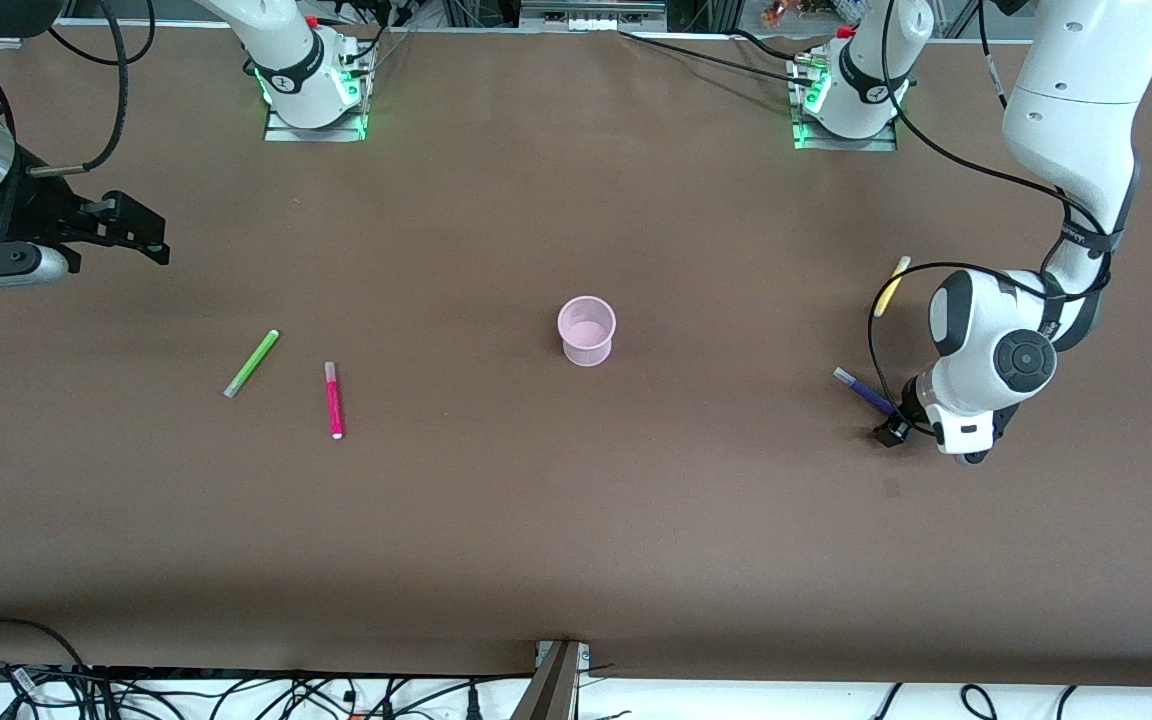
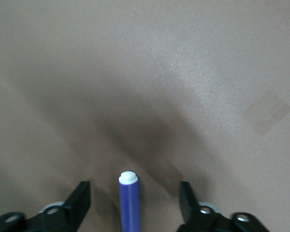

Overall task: Organize pens into pink holder with both arms
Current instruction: 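Lower the left gripper and grasp the blue marker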

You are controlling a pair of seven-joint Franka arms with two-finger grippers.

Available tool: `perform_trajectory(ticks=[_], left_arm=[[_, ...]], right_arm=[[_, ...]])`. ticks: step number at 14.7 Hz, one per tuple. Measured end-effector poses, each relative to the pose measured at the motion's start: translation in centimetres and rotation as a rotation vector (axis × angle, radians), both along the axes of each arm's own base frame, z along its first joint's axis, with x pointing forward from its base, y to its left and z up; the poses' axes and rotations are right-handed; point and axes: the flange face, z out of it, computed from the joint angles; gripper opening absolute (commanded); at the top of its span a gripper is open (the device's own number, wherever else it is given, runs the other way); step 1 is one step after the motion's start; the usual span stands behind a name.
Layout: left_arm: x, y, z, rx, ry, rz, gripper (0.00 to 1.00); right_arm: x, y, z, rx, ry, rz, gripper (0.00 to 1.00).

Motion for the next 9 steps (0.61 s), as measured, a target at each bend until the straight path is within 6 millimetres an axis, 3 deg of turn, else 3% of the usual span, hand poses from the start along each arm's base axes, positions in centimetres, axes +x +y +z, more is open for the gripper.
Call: perform_trajectory(ticks=[3, 4, 7, 9], left_arm=[[0.2, -0.1, 0.2, -0.001, -0.014, -0.002, 0.09], [0.3, -0.2, 0.2, -0.001, -0.017, -0.003, 0.0], [0.8, -0.2, 0.9, -0.001, -0.035, -0.004, 0.0], [2.0, -0.7, 3.2, -0.004, -0.08, -0.01, 0.0]], right_arm=[[0.0, 0.0, 0.0, 0.0, 0.0, 0.0, 1.0], [0.0, 0.0, 0.0, 0.0, 0.0, 0.0, 1.0], [0.0, 0.0, 0.0, 0.0, 0.0, 0.0, 1.0], [0.0, 0.0, 0.0, 0.0, 0.0, 0.0, 1.0]])
